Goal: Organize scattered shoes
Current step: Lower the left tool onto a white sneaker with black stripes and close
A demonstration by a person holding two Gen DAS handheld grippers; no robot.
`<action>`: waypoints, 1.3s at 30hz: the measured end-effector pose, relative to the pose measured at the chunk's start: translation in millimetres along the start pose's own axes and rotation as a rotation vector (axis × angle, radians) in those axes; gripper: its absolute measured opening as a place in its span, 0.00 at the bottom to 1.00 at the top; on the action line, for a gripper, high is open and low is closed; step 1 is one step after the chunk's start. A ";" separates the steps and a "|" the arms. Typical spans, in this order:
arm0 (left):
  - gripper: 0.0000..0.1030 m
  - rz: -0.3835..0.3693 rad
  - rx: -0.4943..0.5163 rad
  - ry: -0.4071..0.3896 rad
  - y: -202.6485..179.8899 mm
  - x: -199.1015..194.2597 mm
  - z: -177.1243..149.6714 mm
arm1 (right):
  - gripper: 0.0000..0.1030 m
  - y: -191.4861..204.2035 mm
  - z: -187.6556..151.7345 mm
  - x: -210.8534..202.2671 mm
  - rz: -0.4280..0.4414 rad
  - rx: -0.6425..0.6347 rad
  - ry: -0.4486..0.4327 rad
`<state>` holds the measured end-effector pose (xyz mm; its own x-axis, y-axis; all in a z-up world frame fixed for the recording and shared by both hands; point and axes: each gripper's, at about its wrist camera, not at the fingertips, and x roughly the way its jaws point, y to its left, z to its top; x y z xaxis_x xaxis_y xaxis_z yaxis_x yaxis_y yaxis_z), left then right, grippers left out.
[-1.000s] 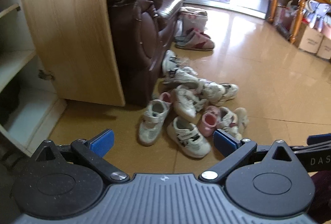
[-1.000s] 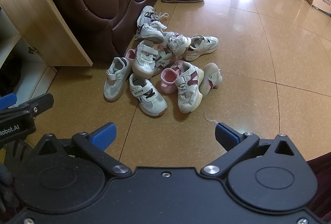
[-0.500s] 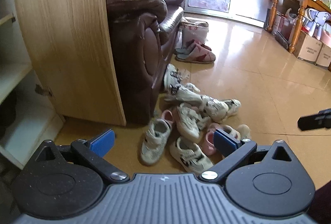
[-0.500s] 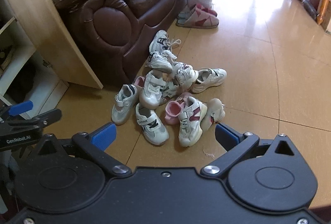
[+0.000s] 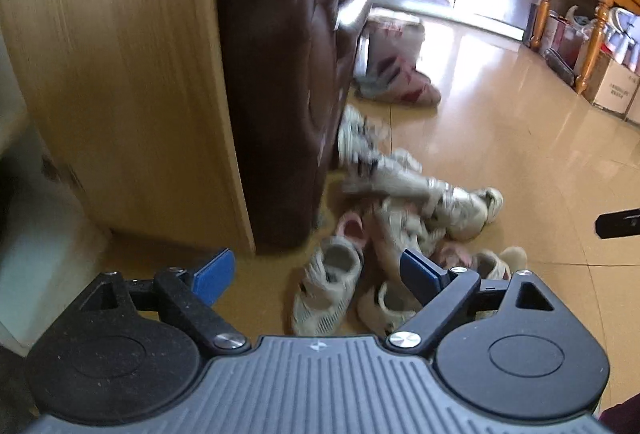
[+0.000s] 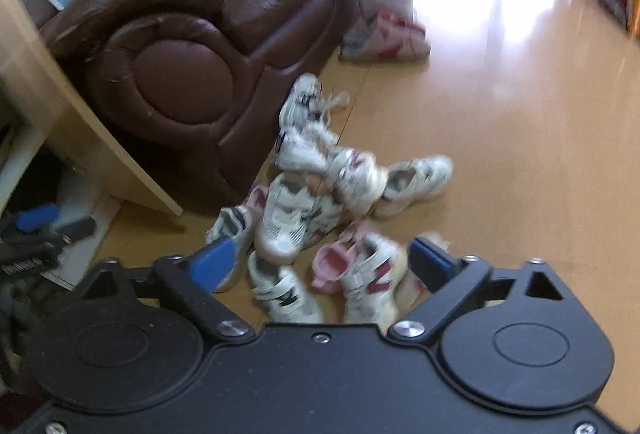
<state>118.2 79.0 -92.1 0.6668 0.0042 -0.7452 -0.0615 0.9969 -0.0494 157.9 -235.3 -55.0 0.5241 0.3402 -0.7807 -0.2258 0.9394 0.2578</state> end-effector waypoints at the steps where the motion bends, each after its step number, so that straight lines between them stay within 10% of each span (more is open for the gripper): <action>1: 0.78 0.014 -0.002 0.018 1.7 11.4 -4.9 | 0.70 3.2 -1.9 7.2 -0.001 -0.023 0.008; 6: 0.59 0.041 0.084 0.075 -1.3 56.6 -10.4 | 0.58 7.7 -6.8 52.3 0.001 -0.028 0.061; 31: 0.59 -0.017 0.004 0.230 12.6 234.6 -6.1 | 0.63 18.1 -46.2 189.1 0.059 -0.061 0.175; 39: 0.59 -0.057 -0.030 0.223 22.9 246.4 -6.0 | 0.48 27.5 -43.9 214.1 0.108 -0.086 0.167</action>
<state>276.7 102.3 -280.8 0.4894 -0.0732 -0.8690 -0.0524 0.9922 -0.1131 227.9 -138.4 -240.1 0.3513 0.4205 -0.8365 -0.3465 0.8884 0.3010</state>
